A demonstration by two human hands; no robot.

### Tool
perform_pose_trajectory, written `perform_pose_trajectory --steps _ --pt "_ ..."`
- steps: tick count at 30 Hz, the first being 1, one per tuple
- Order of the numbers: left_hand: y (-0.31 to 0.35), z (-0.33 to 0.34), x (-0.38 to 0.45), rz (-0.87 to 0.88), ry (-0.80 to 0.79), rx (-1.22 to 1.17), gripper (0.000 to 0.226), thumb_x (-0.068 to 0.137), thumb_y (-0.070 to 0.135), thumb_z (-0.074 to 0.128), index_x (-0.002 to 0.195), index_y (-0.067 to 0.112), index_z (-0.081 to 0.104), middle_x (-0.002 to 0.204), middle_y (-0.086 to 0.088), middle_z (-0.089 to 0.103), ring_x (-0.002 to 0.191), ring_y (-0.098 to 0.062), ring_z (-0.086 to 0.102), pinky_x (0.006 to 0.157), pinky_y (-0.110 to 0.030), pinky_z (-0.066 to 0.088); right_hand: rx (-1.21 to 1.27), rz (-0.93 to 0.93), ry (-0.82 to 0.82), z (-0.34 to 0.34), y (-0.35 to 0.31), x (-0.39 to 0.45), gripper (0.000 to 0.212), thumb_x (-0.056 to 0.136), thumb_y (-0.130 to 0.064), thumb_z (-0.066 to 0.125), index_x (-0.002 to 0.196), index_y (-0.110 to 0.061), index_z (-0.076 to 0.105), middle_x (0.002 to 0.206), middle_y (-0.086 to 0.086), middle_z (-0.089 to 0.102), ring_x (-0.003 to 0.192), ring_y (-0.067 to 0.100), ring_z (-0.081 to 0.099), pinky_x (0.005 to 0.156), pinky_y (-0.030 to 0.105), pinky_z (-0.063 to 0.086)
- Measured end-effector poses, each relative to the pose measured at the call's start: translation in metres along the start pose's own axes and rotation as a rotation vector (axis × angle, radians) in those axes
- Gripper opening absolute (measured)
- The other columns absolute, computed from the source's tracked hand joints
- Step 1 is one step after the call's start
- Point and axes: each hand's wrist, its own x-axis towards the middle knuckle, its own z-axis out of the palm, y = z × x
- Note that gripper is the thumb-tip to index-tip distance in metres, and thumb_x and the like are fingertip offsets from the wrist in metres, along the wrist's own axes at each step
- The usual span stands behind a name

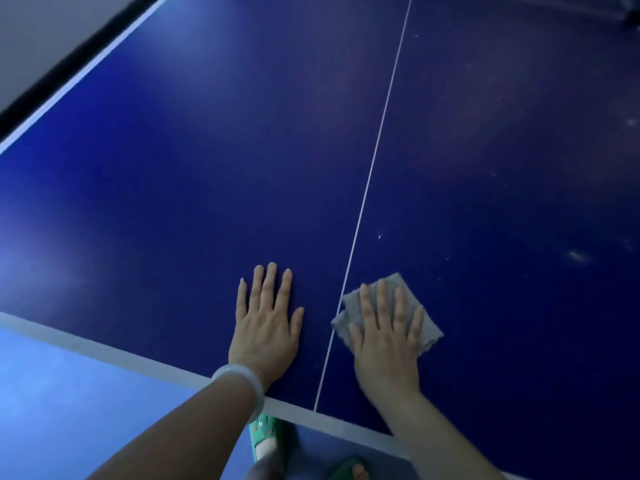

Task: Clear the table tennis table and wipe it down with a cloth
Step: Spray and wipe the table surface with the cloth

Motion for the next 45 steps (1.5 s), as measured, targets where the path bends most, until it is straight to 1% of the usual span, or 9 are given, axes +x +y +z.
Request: perform_pose_trajectory --steps 2,5,12,23,29,34,39,43,45 --pt "0.000 0.000 0.000 0.006 -0.003 -0.004 0.066 0.098 0.051 0.010 0.156 0.020 0.010 0.163 -0.006 0.005 0.150 -0.022 -0.006 0.121 -0.049 0.000 0.000 -0.089 -0.024 -0.002 -0.002 0.001 0.062 0.098 -0.043 0.016 0.156 -0.019 0.010 0.164 0.008 0.004 0.151 0.030 -0.002 0.118 0.060 0.007" --pt "-0.001 0.001 0.001 0.004 -0.009 0.009 0.066 0.097 0.052 0.006 0.156 0.022 0.004 0.163 -0.004 -0.001 0.149 -0.020 -0.013 0.121 -0.047 -0.003 -0.063 -0.190 -0.059 -0.009 0.009 0.057 0.059 0.099 -0.046 0.001 0.154 -0.025 -0.009 0.163 0.002 -0.014 0.148 0.025 -0.020 0.119 0.056 -0.005" --pt "0.000 0.001 0.000 -0.006 0.018 -0.022 0.064 0.098 0.050 0.010 0.156 0.022 0.010 0.163 -0.004 0.005 0.150 -0.020 -0.007 0.122 -0.048 0.001 -0.005 0.085 -0.120 -0.035 0.038 0.187 0.061 0.100 -0.053 0.008 0.155 -0.032 -0.009 0.161 0.002 -0.021 0.147 0.032 -0.020 0.115 0.061 -0.013" --pt "-0.001 0.004 0.001 0.008 0.010 0.011 0.063 0.099 0.048 0.011 0.155 0.020 0.010 0.163 -0.007 0.006 0.150 -0.023 -0.006 0.121 -0.047 -0.002 -0.037 -0.188 -0.035 -0.002 -0.001 0.008 0.064 0.098 -0.049 0.014 0.156 -0.021 0.012 0.164 0.009 0.001 0.150 0.035 -0.001 0.116 0.064 0.009" --pt "-0.001 0.001 0.002 0.018 -0.013 0.009 0.064 0.098 0.047 0.004 0.155 0.019 0.003 0.163 -0.007 -0.002 0.149 -0.023 -0.015 0.120 -0.046 -0.008 0.065 0.230 -0.067 -0.015 -0.014 0.088 0.066 0.099 -0.051 0.010 0.155 -0.024 -0.011 0.161 0.007 -0.021 0.147 0.035 -0.019 0.116 0.062 -0.006" --pt "-0.001 0.002 0.002 0.034 -0.013 -0.013 0.065 0.096 0.045 0.001 0.155 0.018 0.002 0.163 -0.009 -0.003 0.149 -0.024 -0.015 0.120 -0.048 -0.008 0.066 0.103 0.013 0.005 -0.069 -0.003 0.065 0.099 -0.047 0.017 0.157 -0.020 0.003 0.164 0.011 -0.004 0.150 0.036 -0.005 0.116 0.063 0.004" --pt "-0.002 0.004 0.002 0.034 -0.004 -0.017 0.065 0.096 0.046 0.002 0.155 0.017 0.005 0.163 -0.010 0.000 0.149 -0.026 -0.011 0.120 -0.050 -0.006 -0.032 0.024 0.063 0.021 -0.037 -0.082 0.064 0.098 -0.044 0.026 0.156 -0.017 0.019 0.163 0.011 0.009 0.150 0.034 0.008 0.115 0.063 0.017" --pt "-0.002 0.004 0.001 0.044 -0.004 -0.006 0.065 0.097 0.045 0.002 0.155 0.015 0.006 0.163 -0.011 0.001 0.149 -0.029 -0.010 0.120 -0.051 -0.005 0.027 0.455 0.065 0.011 -0.014 -0.064 0.063 0.100 -0.043 0.019 0.157 -0.018 0.006 0.163 0.010 0.000 0.150 0.035 -0.001 0.116 0.062 0.006" --pt "-0.003 0.003 0.001 0.051 -0.005 -0.013 0.064 0.098 0.044 0.006 0.155 0.014 0.006 0.162 -0.012 0.000 0.149 -0.029 -0.009 0.120 -0.052 -0.006 0.061 0.483 0.098 0.012 -0.041 -0.059 0.063 0.102 -0.042 0.024 0.157 -0.018 0.004 0.163 0.011 0.001 0.150 0.036 -0.002 0.116 0.062 0.005"
